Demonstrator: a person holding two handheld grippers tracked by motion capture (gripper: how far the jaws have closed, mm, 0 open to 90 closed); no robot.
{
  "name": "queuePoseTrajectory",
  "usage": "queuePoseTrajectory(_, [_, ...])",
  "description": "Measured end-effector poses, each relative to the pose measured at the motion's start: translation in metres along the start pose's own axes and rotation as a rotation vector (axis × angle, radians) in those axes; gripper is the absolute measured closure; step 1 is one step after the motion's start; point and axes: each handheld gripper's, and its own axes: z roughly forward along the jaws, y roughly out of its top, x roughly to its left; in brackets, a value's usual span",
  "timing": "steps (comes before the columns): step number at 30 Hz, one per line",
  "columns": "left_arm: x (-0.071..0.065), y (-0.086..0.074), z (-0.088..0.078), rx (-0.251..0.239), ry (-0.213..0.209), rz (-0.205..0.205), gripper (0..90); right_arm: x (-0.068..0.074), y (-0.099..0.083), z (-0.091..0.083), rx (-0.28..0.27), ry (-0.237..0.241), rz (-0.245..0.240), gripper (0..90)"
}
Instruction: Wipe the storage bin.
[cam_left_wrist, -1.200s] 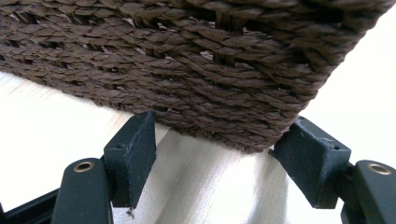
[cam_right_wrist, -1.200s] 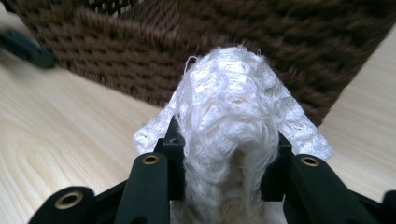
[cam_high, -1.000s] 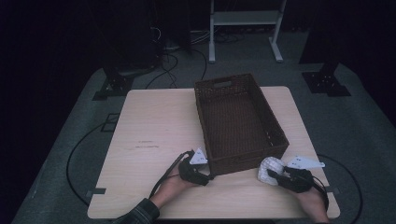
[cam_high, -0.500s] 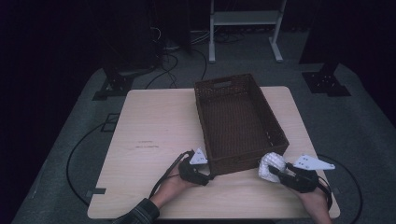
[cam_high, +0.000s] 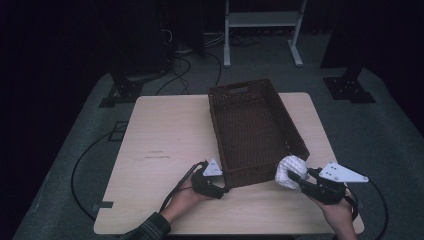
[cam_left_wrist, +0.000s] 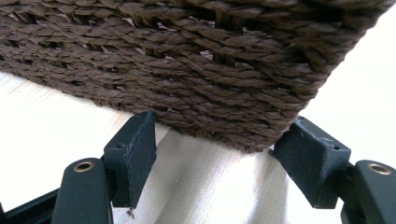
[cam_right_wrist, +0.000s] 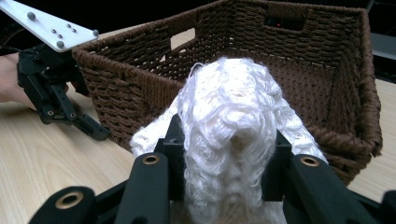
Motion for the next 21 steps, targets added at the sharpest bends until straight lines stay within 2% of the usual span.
queuePoseTrajectory(12, [0.0,0.0,0.0,0.0,0.001,0.004,29.3,0.0,-0.011,0.009,0.042,0.025,0.008,63.0])
queuePoseTrajectory(21, [0.0,0.0,0.0,0.0,0.002,0.003,29.3,0.001,-0.022,0.018,0.119,0.045,0.016,63.0])
